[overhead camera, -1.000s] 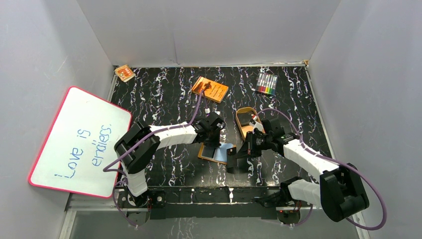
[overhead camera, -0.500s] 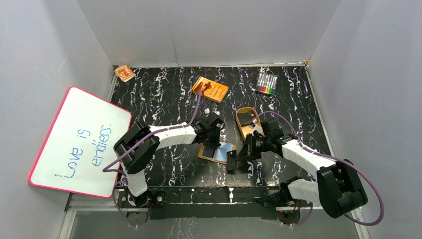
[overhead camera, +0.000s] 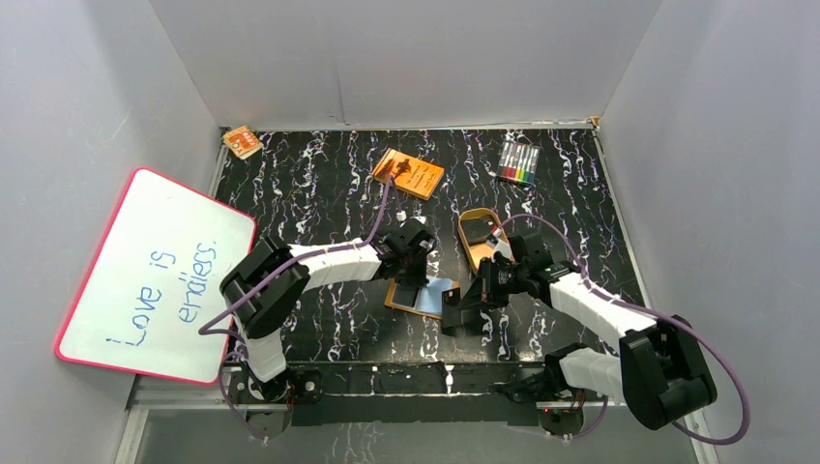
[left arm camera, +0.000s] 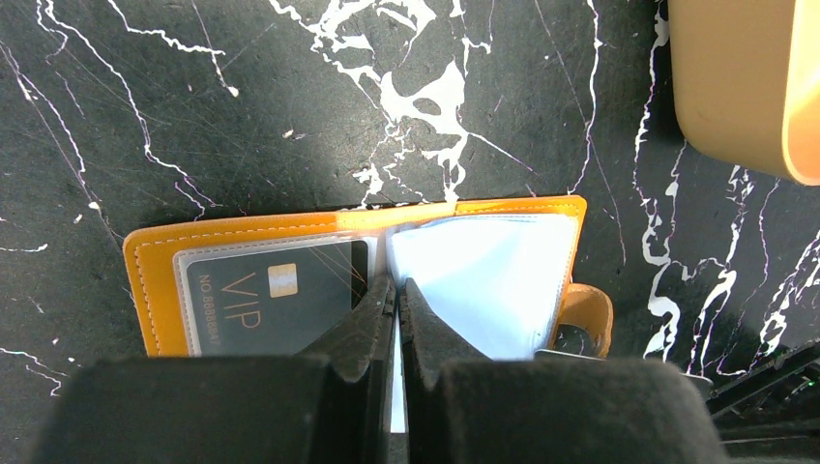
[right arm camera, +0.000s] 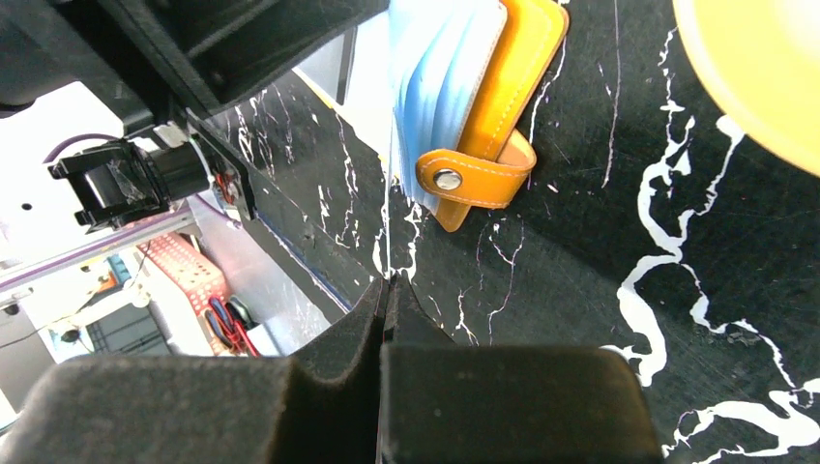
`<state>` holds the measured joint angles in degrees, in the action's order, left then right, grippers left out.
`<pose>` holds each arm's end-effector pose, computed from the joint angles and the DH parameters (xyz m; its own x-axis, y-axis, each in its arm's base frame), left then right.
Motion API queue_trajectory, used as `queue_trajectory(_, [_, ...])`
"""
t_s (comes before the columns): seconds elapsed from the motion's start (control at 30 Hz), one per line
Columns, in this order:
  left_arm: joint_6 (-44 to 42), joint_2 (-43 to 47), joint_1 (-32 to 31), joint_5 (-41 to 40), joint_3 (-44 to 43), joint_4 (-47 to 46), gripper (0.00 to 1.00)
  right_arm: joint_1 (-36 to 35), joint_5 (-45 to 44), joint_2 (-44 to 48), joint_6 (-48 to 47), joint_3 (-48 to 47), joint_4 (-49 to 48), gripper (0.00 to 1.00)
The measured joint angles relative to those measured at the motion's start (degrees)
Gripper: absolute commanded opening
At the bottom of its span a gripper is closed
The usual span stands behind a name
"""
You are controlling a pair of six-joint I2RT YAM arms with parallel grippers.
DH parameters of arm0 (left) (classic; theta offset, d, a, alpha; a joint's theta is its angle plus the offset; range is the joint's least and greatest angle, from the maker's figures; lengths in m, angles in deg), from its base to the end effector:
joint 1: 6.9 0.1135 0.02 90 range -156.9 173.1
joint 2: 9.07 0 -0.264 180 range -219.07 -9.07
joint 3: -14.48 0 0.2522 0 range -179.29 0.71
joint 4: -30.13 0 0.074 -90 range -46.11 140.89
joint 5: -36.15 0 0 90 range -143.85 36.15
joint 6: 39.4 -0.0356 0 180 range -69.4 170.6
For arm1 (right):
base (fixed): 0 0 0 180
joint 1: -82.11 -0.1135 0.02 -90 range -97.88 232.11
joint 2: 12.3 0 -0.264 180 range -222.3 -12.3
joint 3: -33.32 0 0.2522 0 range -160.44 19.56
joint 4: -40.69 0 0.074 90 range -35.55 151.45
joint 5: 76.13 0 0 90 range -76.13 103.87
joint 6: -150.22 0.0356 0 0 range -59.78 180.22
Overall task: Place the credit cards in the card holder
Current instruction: Turn over the card slot in the card holder.
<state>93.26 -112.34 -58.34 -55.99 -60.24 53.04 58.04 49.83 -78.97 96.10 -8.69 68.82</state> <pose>0.2319 -0.2888 0.1642 -0.8782 0.0153 -0.4780 0.2336 0.8859 -0.4007 0.1803 0.1034 0.1688 -0.9727 0.0851 -0.2159 -0.1040 0.6718 0.7334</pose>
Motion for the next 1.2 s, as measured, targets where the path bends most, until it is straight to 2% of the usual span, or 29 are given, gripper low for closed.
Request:
queue_trajectory(0.17, [0.04, 0.23, 0.00, -0.03, 0.40, -0.42, 0.00, 0.00, -1.88, 2.47, -0.01, -0.07, 0.01, 0.00])
queue_trajectory(0.57, [0.43, 0.34, 0.00, -0.07, 0.60, -0.61, 0.00, 0.00, -1.16, -0.10, -0.03, -0.09, -1.01, 0.00])
queue_trajectory(0.93, [0.45, 0.34, 0.00, -0.07, 0.60, -0.61, 0.00, 0.00, -4.48, 3.45, -0.01, -0.70, -0.83, 0.00])
queue_trajectory(1.2, [0.50, 0.34, 0.00, -0.09, 0.60, -0.61, 0.00, 0.00, -3.42, 2.04, -0.05, -1.46, -1.03, 0.00])
